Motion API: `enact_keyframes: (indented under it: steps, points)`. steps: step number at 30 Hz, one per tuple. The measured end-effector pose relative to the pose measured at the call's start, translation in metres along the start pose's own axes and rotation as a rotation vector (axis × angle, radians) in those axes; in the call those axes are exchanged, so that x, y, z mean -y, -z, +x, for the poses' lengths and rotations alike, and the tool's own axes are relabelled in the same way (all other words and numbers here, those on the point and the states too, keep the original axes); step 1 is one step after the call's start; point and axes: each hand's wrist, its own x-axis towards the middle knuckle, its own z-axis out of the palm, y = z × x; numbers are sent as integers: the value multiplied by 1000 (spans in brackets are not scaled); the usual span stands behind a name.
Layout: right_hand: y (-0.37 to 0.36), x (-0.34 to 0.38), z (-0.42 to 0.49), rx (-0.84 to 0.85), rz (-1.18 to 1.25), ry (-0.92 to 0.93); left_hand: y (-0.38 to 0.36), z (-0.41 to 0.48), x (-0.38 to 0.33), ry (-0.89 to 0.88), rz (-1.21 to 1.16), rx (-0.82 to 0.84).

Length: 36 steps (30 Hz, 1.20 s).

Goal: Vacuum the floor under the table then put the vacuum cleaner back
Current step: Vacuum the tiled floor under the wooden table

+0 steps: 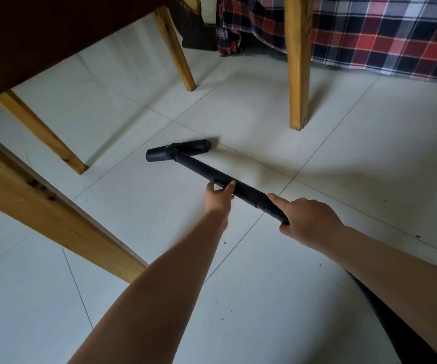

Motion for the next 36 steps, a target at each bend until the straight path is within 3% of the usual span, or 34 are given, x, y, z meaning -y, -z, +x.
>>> enact_keyframes:
  steps: [12, 25, 36]
  points:
    - [18, -13, -18, 10, -7, -44, -25, -13, -12, -21, 30, 31]
    - [15, -15, 4, 173, 141, -160, -41, 11, -36, 10, 8, 85]
    - [-1, -20, 37, 70, 193, -182, -47, 50, -49, 42, 23, 93]
